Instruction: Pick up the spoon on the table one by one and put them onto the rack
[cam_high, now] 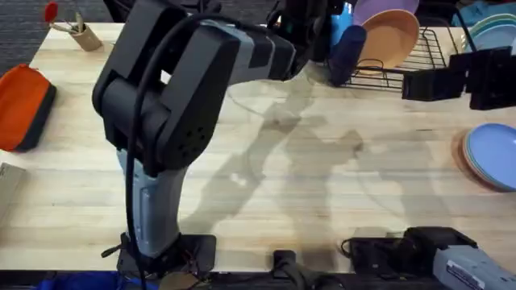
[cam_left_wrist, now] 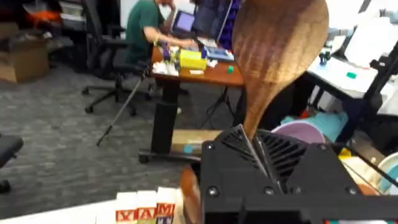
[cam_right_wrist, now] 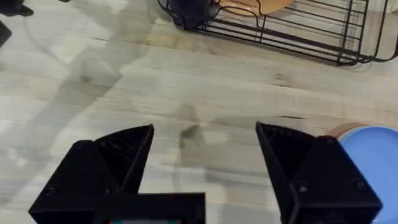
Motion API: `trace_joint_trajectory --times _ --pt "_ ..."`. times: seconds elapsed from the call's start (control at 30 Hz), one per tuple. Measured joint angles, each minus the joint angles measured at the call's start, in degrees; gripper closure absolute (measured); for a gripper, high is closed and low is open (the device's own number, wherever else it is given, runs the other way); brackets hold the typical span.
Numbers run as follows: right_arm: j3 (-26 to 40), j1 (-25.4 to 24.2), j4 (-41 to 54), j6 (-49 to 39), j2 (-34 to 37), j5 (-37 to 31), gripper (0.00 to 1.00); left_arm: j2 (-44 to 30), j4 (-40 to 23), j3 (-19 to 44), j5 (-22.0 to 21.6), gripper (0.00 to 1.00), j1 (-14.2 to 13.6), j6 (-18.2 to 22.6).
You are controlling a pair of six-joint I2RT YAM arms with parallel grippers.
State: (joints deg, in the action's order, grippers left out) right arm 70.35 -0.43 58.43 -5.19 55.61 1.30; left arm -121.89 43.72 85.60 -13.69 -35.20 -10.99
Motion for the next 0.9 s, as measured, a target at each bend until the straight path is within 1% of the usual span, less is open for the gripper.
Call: trace_joint_trajectory --times 0.1,0.27,0.4,0.6,0.9 --pt "0.0 0.0 -0.02 0.0 0.0 0.0 0.006 0.02 -3.07 0.0 1.23 0.956 0.04 -1.1" --pt "0.0 0.0 -0.04 -0.02 0.0 0.0 0.006 -0.03 -8.69 0.02 2.74 0.956 -0.25 -1.78" --pt "0.0 0.0 -0.31 -0.02 0.0 0.0 0.005 -0.09 -10.94 0.02 3.42 0.956 -0.26 -2.04" --pt "0.0 0.0 -1.07 -0.02 0.0 0.0 0.005 -0.09 -12.51 0.02 3.68 0.956 -0.26 -2.31" --pt "0.0 0.0 -1.09 -0.28 0.2 0.0 0.006 -0.09 -20.86 0.02 4.06 0.957 -0.29 -2.36"
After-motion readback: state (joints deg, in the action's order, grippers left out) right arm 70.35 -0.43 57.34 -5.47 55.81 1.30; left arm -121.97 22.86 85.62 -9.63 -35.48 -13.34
